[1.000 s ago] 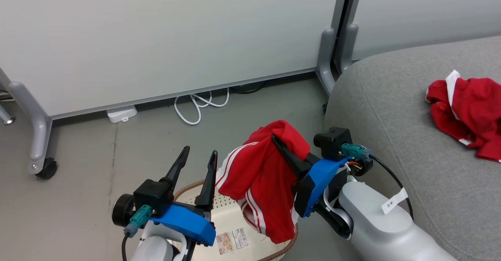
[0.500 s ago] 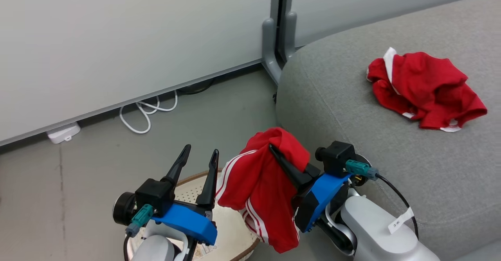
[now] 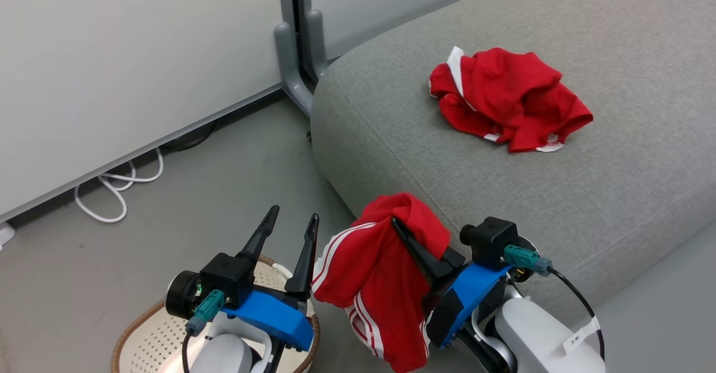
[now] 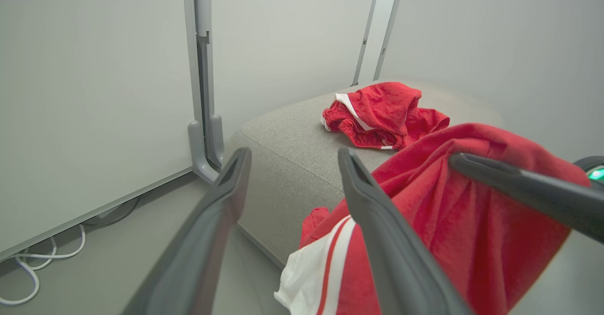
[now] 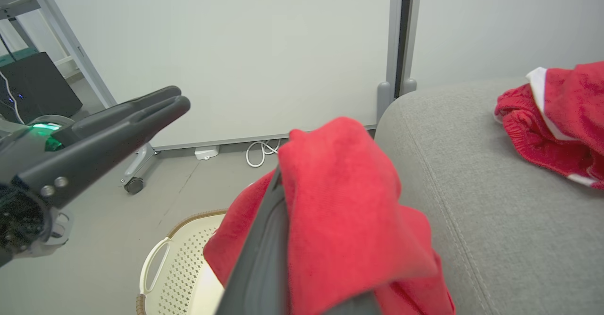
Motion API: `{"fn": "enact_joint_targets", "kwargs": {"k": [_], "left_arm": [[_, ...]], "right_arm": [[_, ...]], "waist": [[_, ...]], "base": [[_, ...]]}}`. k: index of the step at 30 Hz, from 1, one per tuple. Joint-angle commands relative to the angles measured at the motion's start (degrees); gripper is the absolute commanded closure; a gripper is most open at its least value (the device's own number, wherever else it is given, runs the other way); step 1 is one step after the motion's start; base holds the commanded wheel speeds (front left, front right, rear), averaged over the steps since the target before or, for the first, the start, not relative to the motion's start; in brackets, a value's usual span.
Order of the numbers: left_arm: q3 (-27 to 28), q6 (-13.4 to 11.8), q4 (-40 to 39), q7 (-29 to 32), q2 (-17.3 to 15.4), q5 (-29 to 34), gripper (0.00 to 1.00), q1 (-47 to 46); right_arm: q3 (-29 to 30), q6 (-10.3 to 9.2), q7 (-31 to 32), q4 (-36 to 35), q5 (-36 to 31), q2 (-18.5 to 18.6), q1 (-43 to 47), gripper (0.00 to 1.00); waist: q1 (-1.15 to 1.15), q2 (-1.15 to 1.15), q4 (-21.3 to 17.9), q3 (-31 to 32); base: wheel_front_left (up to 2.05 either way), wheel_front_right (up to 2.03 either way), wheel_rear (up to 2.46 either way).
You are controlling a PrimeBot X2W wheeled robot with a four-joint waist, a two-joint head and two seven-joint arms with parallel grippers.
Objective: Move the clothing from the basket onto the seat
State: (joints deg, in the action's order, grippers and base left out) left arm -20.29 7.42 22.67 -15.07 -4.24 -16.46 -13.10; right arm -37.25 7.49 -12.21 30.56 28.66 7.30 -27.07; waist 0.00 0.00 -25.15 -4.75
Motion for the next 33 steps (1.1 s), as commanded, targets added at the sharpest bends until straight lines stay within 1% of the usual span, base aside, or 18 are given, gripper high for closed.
{"fn": "enact_joint_targets", "kwargs": {"k": [1, 7, 16, 26, 33], "left_arm": [[-0.1, 0.1, 0.1, -0.1, -0.4, 0.1, 0.0, -0.7], [-0.9, 0.1, 0.5, -0.1, -0.8, -0.2, 0.0, -0.9], [-3.4, 0.1, 1.2, -0.1, -1.4, -1.1, 0.0, -2.9], [-3.4, 0.1, 1.4, -0.1, -1.8, -1.6, 0.0, -2.5], [-1.7, 0.1, 0.4, -0.1, -2.3, -0.9, 0.0, -1.4]], "right_arm": [[0.4, 0.01, 0.2, -0.8, -0.4, -0.3, 1.0, 1.0], [2.3, 0.01, 1.0, -2.6, -1.4, -0.7, 2.8, 1.0], [6.1, 0.01, 1.8, -5.0, -2.9, -0.4, 6.0, 1.0], [7.9, 0.01, 2.9, -6.6, -3.7, -1.1, 7.4, 1.0], [10.1, 0.01, 3.2, -8.5, -3.7, -0.6, 1.9, 1.0]], "waist": [[0.0, 0.0, -2.4, -0.3], [0.0, 0.0, -5.9, -0.4], [0.0, 0.0, -6.3, -1.2], [0.0, 0.0, -6.1, -1.2], [0.0, 0.0, -6.2, -2.8]], "base": [[0.0, 0.0, 0.0], [0.0, 0.0, 0.0], [0.0, 0.0, 0.0], [0.0, 0.0, 0.0], [0.0, 0.0, 0.0]]}}
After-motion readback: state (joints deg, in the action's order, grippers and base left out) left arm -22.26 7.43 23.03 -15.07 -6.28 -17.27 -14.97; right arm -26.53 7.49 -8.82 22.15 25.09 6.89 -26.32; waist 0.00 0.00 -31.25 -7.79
